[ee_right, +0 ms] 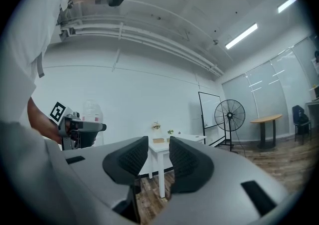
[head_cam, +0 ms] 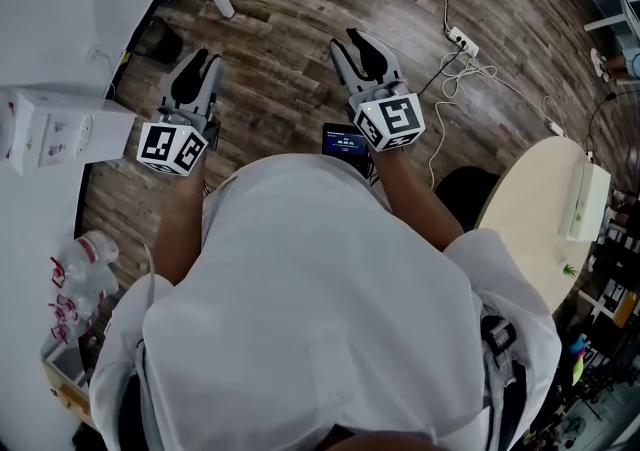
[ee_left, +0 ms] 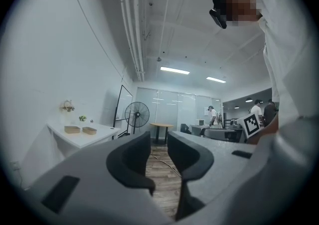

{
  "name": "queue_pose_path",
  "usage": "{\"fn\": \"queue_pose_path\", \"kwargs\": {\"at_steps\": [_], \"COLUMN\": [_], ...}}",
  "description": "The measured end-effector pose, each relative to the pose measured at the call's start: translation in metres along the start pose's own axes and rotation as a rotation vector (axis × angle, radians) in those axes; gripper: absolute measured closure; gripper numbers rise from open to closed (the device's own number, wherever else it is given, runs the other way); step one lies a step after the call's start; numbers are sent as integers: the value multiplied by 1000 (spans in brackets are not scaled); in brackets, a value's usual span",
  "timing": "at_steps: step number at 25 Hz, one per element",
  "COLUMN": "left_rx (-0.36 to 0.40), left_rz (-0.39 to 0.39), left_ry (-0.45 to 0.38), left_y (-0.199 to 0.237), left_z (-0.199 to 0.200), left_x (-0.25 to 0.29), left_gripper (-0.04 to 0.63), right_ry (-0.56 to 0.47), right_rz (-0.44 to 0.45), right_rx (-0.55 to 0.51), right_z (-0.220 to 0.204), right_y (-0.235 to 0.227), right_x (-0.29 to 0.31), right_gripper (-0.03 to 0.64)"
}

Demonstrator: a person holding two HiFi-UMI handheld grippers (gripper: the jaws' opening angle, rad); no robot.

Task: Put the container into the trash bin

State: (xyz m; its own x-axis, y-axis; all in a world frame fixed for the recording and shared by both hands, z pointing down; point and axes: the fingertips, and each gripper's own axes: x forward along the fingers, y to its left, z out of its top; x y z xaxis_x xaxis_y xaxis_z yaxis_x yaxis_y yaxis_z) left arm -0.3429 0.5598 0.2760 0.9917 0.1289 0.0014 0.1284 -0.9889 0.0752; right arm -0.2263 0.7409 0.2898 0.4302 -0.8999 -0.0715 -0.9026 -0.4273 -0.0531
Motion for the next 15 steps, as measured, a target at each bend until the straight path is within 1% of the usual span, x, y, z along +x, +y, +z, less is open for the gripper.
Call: {"fn": "queue_pose_path", "kwargs": {"at_steps": [9,15], "left_rx": [-19,-34], "left_rz": [60,83], "left_ry": [10,47], "left_y": [-14,-17], "left_z": [-12,-26], "left_x": [16,20], "left_gripper": [488,489], "right_ry": [11,30], "right_rz": [33,80], "right_rx": [56,87], "right_z": [-14,-27], "right_y": [-29,-37], "right_x": [-8,-5], "right_gripper": [473,485]}}
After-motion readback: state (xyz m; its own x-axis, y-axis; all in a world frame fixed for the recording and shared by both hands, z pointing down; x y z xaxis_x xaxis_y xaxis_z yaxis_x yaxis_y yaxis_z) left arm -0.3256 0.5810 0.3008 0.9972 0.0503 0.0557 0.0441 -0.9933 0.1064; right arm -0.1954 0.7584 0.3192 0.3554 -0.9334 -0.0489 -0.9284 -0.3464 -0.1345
